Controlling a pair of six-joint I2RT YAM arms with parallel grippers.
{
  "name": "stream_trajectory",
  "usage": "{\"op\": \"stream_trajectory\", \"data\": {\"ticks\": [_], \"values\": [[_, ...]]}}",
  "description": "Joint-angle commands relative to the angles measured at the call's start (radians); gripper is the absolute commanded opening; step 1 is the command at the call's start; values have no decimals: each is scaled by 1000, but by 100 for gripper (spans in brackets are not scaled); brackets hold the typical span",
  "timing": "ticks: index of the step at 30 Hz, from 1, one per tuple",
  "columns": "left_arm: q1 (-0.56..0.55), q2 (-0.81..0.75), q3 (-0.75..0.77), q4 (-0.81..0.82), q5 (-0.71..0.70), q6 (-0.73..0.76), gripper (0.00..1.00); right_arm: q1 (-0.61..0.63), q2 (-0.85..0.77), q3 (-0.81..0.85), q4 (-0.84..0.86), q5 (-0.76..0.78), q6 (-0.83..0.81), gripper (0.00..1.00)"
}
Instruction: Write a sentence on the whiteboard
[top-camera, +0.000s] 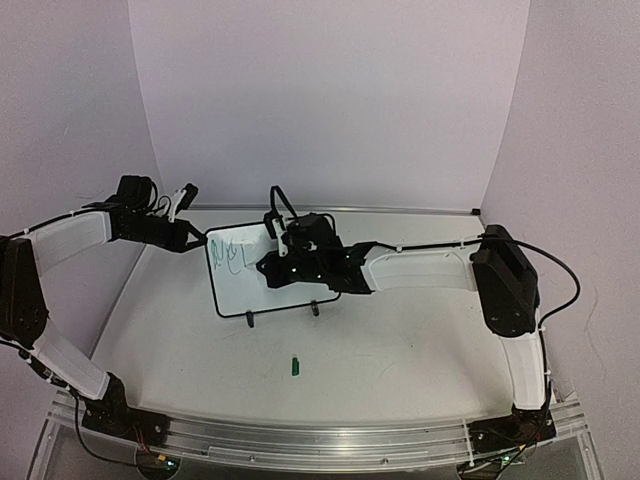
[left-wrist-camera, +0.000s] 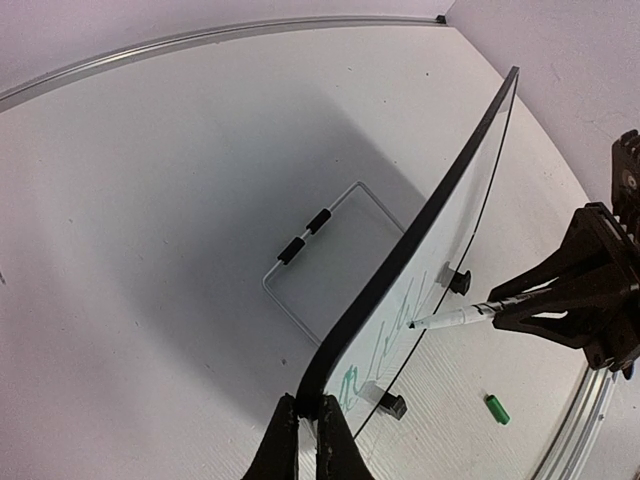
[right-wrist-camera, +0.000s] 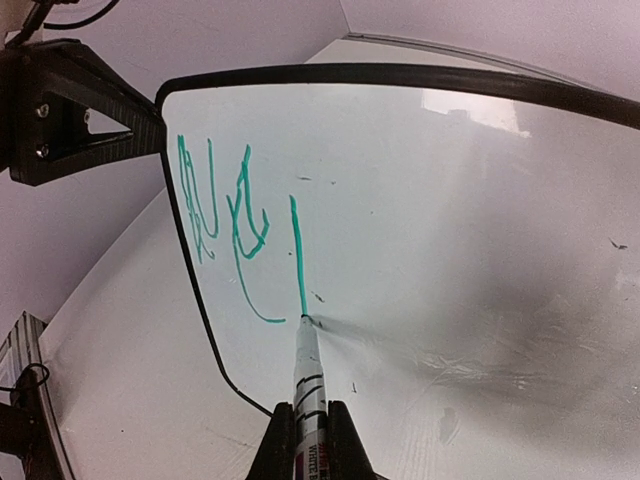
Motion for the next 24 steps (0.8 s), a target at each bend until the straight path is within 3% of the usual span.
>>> {"op": "stream_trajectory", "data": {"ticks": [1, 24], "values": [[0, -29, -3, 37, 1, 19, 0, -18, -46, 41, 5, 114, -10, 0], [0, -27, -2, 36, -2, 21, 0, -20, -55, 54, 20, 156, -28, 0]]}}
